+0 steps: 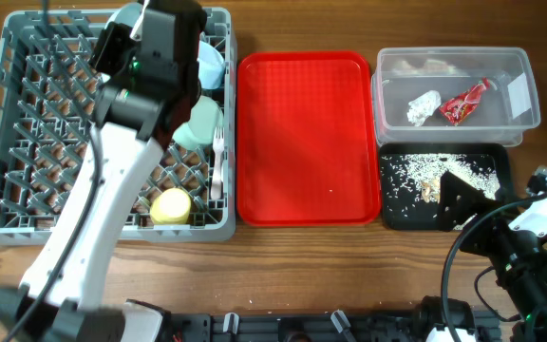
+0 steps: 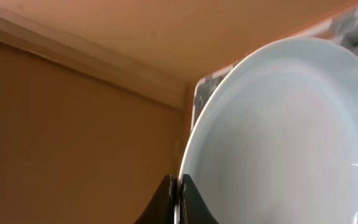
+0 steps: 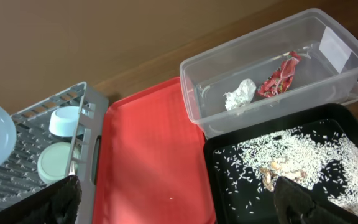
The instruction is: Sort waste into correct bins and load items into the dishwasher rack
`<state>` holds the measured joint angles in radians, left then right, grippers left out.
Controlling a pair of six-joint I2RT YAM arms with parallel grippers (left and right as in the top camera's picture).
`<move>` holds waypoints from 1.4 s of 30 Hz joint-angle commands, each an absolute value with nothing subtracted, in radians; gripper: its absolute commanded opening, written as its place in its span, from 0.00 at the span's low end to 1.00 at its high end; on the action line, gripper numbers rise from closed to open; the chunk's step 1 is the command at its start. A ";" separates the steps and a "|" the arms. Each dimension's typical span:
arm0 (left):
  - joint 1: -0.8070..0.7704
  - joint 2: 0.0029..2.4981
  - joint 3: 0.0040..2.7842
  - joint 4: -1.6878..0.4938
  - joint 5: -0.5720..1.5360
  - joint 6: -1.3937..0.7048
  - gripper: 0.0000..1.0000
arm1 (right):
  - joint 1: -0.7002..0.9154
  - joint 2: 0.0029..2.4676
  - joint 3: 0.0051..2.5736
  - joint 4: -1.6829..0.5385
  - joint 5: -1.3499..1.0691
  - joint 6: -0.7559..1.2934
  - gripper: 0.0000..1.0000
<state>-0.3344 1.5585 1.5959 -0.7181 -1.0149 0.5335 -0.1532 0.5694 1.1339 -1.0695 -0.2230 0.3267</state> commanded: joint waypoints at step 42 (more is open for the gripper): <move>-0.277 1.381 1.552 -0.648 -0.146 -0.009 1.00 | -0.155 0.566 1.137 -1.065 -0.209 0.317 1.00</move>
<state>-0.2737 1.3758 1.5494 -0.6445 -0.2111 0.0231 -0.1535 0.5694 1.1339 -1.0695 -0.2230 0.3267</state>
